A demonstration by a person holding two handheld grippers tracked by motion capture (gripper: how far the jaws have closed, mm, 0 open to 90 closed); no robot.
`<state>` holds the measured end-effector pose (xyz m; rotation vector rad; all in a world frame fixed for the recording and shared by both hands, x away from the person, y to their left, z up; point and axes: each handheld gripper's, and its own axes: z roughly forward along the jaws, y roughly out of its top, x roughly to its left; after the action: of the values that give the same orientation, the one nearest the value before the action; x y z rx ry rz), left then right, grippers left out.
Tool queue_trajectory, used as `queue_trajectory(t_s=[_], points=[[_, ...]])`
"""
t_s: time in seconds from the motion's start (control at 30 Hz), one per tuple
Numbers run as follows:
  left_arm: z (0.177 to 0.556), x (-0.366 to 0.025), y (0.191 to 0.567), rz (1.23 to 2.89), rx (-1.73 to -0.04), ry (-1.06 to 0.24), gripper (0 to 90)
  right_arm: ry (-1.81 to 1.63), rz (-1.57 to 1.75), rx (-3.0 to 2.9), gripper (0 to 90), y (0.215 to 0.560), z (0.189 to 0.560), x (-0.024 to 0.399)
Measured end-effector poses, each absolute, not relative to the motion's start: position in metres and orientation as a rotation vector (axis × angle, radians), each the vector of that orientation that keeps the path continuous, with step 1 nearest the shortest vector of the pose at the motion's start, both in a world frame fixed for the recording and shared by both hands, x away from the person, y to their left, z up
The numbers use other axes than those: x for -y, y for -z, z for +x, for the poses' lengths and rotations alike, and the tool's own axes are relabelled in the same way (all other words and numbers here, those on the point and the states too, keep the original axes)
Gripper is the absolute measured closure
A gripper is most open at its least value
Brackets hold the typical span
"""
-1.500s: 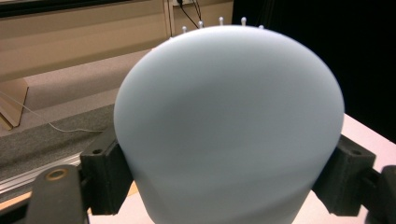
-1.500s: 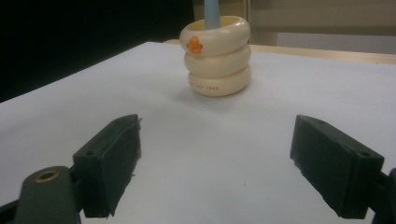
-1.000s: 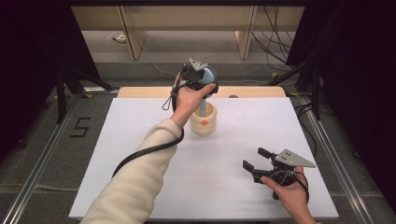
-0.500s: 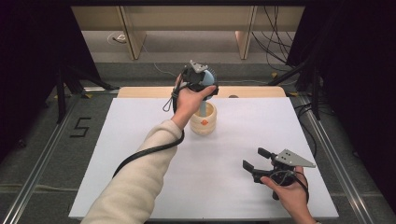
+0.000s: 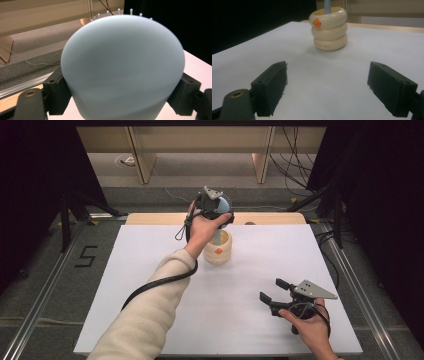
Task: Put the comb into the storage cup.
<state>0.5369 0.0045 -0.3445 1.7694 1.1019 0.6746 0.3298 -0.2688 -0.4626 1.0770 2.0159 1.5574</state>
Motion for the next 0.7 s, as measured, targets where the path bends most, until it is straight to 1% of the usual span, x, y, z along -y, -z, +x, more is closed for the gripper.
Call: queue_trajectory(t_s=[0.7], points=[[0.537, -0.0022, 0.3535, 1.79, -1.111, -0.671, 19.1, -1.559, 1.074, -2.017, 17.1, 0.4632, 0.3301, 0.2686]])
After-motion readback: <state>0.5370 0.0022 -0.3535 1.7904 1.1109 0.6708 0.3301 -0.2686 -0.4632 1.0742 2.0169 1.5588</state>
